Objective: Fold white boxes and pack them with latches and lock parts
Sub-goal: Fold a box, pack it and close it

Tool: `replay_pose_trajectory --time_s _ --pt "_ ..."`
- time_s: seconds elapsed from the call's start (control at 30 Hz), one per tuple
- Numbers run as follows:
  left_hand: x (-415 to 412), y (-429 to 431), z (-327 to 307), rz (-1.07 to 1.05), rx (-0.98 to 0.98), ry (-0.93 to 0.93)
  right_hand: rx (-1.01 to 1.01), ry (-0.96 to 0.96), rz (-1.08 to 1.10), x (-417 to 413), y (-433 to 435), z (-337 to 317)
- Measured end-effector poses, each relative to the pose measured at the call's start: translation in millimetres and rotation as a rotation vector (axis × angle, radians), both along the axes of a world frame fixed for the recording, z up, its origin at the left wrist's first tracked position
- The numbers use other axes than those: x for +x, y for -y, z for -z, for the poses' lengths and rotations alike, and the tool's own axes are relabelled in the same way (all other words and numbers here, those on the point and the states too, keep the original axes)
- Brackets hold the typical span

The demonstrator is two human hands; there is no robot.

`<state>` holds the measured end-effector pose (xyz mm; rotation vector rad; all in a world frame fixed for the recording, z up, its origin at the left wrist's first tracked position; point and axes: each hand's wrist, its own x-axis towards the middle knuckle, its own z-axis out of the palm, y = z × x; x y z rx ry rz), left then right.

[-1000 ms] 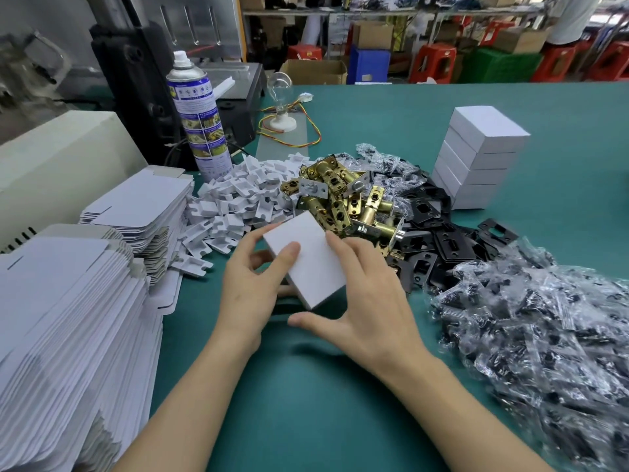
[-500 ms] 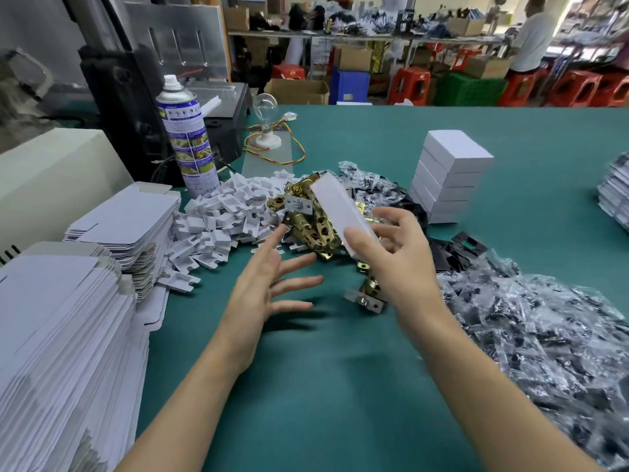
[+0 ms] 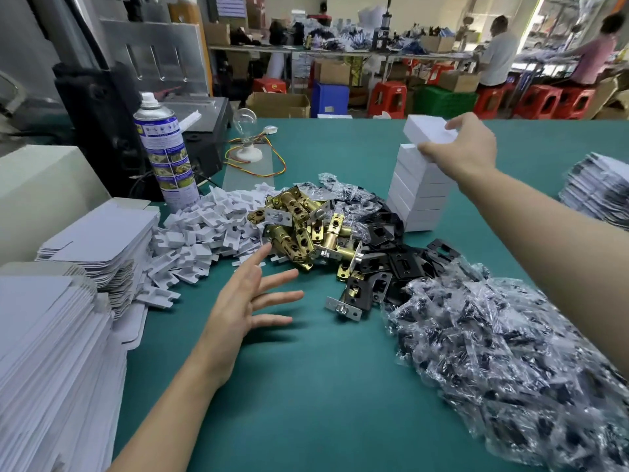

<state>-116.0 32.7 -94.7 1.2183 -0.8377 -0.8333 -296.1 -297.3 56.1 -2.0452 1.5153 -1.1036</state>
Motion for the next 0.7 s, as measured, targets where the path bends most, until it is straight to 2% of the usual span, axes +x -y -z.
replay_pose_trajectory --time_s 0.13,0.7 --pt "0.1 0.6 0.9 0.001 0.004 0.003 -0.005 -0.138 0.011 -0.2 7.3 17.8" --pt "0.0 0.9 1.1 0.008 0.033 0.0 -0.019 -0.098 0.021 10.0 20.4 27.1"
